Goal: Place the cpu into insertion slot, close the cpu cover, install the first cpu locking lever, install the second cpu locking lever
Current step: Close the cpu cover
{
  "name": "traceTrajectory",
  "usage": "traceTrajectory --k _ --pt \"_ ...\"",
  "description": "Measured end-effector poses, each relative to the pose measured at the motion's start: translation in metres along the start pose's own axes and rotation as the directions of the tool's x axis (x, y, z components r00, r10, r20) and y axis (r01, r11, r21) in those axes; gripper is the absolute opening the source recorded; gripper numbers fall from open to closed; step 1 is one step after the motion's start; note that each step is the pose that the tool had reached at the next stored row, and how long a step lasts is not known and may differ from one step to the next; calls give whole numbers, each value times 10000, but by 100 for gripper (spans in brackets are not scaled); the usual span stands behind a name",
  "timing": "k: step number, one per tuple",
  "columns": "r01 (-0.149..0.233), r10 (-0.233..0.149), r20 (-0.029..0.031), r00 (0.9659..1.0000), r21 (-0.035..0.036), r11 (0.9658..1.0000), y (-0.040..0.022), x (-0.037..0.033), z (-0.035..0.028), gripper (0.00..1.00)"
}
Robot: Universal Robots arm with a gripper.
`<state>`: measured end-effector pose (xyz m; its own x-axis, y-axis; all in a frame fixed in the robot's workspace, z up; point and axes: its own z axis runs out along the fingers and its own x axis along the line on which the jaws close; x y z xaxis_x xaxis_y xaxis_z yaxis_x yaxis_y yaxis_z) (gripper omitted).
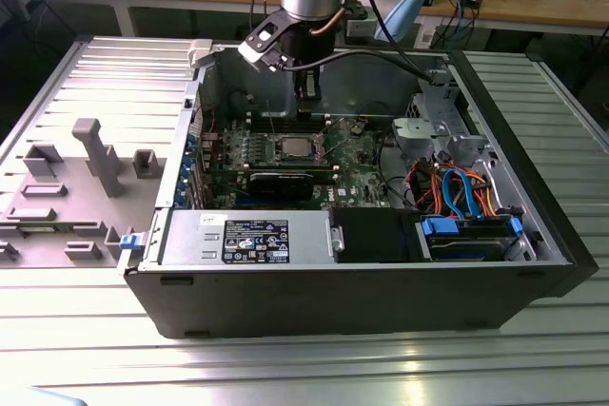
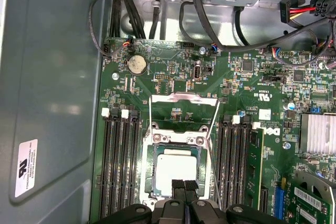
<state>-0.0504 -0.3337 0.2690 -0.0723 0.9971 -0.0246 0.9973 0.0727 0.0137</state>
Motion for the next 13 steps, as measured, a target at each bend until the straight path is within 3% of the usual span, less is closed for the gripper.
traceTrajectory --k 5,10,13 --pt "0 0 2 10000 1 10000 1 0 -8 11" --pt "0 0 1 10000 1 10000 2 -3 -115 11" --pt "1 -1 1 10000 1 10000 19 -4 -115 11"
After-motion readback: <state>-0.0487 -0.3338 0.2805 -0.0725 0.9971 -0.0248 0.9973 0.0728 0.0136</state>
